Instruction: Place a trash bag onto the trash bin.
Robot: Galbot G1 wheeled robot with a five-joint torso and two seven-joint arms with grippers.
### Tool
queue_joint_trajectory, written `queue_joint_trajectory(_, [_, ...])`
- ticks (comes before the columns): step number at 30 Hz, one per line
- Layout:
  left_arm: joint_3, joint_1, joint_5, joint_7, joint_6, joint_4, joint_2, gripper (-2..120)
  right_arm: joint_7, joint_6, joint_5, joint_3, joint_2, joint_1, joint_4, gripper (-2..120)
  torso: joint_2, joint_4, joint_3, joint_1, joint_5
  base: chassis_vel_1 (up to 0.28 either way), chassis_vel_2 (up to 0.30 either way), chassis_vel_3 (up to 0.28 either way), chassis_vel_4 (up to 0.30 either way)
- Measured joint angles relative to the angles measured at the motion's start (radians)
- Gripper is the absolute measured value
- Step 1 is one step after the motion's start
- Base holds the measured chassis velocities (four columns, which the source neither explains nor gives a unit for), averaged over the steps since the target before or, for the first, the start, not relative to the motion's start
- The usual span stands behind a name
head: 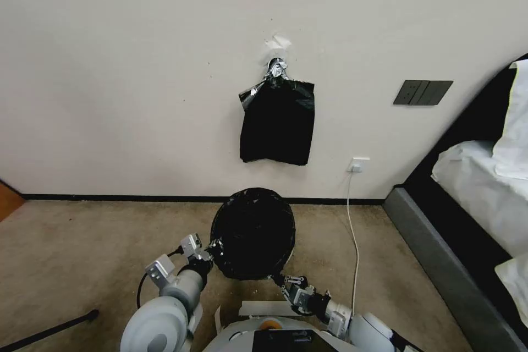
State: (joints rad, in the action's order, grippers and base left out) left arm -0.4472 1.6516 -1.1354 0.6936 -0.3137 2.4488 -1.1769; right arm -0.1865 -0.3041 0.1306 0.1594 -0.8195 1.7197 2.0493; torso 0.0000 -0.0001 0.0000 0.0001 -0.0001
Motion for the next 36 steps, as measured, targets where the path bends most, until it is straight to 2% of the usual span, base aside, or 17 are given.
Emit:
queue_joint_trajectory(5, [0.006, 0.000, 0.053, -0.031, 0.012, -0.028, 0.009, 1, 0.022, 0.002, -0.057, 0.038, 0.022, 0.064, 0.062, 53, 0.000, 0.0001, 0.000, 0.000, 0.0001, 0.000, 0.000, 0.000, 0.000])
queue_joint_trajectory(8, [0.056, -0.003, 0.148, -0.080, 0.030, -0.062, 0.006, 1, 0.080, 0.056, -0.145, 0.081, 0.043, 0.139, 0.180, 67, 0.000, 0.0001, 0.000, 0.000, -0.0001, 0.000, 0.000, 0.000, 0.000])
queue_joint_trajectory(9, [0.056, -0.003, 0.148, -0.080, 0.030, -0.062, 0.006, 1, 0.080, 0.056, -0.145, 0.081, 0.043, 0.139, 0.180, 67, 0.000, 0.0001, 0.000, 0.000, -0.0001, 0.000, 0.000, 0.000, 0.000])
queue_joint_trajectory(11, [0.093, -0.003, 0.217, -0.109, 0.040, -0.081, 0.001, 1, 0.108, 0.133, -0.203, 0.113, 0.051, 0.186, 0.273, 66, 0.000, 0.0000, 0.000, 0.000, 0.0002, 0.000, 0.000, 0.000, 0.000])
queue_joint_trajectory(13, [0.109, -0.002, 0.249, -0.122, 0.046, -0.089, -0.002, 1, 0.122, 0.176, -0.236, 0.121, 0.057, 0.207, 0.323, 61, 0.000, -0.0001, 0.000, 0.000, -0.0003, 0.000, 0.000, 0.000, 0.000])
queue_joint_trajectory(16, [0.169, 0.000, 0.383, -0.153, 0.094, -0.130, -0.007, 1, 0.176, 0.311, -0.357, 0.121, 0.059, 0.213, 0.450, 46, 0.000, 0.0001, 0.000, 0.000, -0.0003, 0.000, 0.000, 0.000, 0.000])
queue_joint_trajectory(17, [0.169, 0.000, 0.383, -0.153, 0.094, -0.130, -0.007, 1, 0.176, 0.311, -0.357, 0.121, 0.059, 0.213, 0.450, 46, 0.000, 0.0001, 0.000, 0.000, -0.0003, 0.000, 0.000, 0.000, 0.000])
queue_joint_trajectory(19, [0.225, 0.004, 0.505, -0.170, 0.139, -0.169, -0.008, 1, 0.217, 0.401, -0.453, 0.087, 0.050, 0.152, 0.462, 35, 0.000, 0.0001, 0.000, 0.000, 0.0003, 0.000, 0.000, 0.000, 0.000])
queue_joint_trajectory(20, [0.225, 0.004, 0.505, -0.170, 0.139, -0.169, -0.008, 1, 0.217, 0.401, -0.453, 0.087, 0.050, 0.152, 0.462, 35, 0.000, 0.0001, 0.000, 0.000, 0.0003, 0.000, 0.000, 0.000, 0.000])
queue_joint_trajectory(22, [0.269, 0.002, 0.573, -0.181, 0.150, -0.183, -0.020, 1, 0.266, 0.507, -0.554, 0.051, 0.040, 0.069, 0.463, 24, 0.000, 0.0001, 0.000, 0.000, 0.0001, 0.000, 0.000, 0.000, 0.000])
queue_joint_trajectory(23, [0.269, 0.002, 0.573, -0.181, 0.150, -0.183, -0.020, 1, 0.266, 0.507, -0.554, 0.051, 0.040, 0.069, 0.463, 24, 0.000, 0.0001, 0.000, 0.000, 0.0001, 0.000, 0.000, 0.000, 0.000])
queue_joint_trajectory(27, [0.339, -0.009, 0.679, -0.197, 0.155, -0.190, -0.037, 1, 0.372, 0.620, -0.625, -0.021, 0.028, -0.115, 0.446, 6, 0.000, 0.0002, 0.000, 0.000, 0.0002, 0.000, 0.000, 0.000, 0.000])
queue_joint_trajectory(28, [0.339, -0.009, 0.679, -0.197, 0.155, -0.190, -0.037, 1, 0.372, 0.620, -0.625, -0.021, 0.028, -0.115, 0.446, 6, 0.000, 0.0002, 0.000, 0.000, 0.0002, 0.000, 0.000, 0.000, 0.000])
queue_joint_trajectory(30, [0.363, -0.008, 0.718, -0.201, 0.155, -0.190, -0.045, 1, 0.444, 0.694, -0.693, -0.081, 0.018, -0.215, 0.432, 0, 0.000, 0.0001, 0.000, 0.000, 0.0001, 0.000, 0.000, 0.000, 0.000])
queue_joint_trajectory(32, [0.369, -0.006, 0.737, -0.204, 0.156, -0.190, -0.047, 1, 0.476, 0.726, -0.733, -0.105, 0.012, -0.251, 0.426, 0, 0.000, 0.0001, 0.000, 0.000, 0.0001, 0.000, 0.000, 0.000, 0.000])
queue_joint_trajectory(35, [0.387, 0.000, 0.804, -0.214, 0.157, -0.193, -0.062, 1, 0.610, 0.862, -0.885, -0.175, -0.015, -0.352, 0.411, 0, 0.000, 0.0003, 0.000, 0.000, 0.0000, 0.000, 0.000, 0.000, 0.000])
queue_joint_trajectory(36, [0.387, 0.000, 0.804, -0.214, 0.157, -0.193, -0.062, 1, 0.610, 0.862, -0.885, -0.175, -0.015, -0.352, 0.411, 0, 0.000, 0.0003, 0.000, 0.000, 0.0000, 0.000, 0.000, 0.000, 0.000])
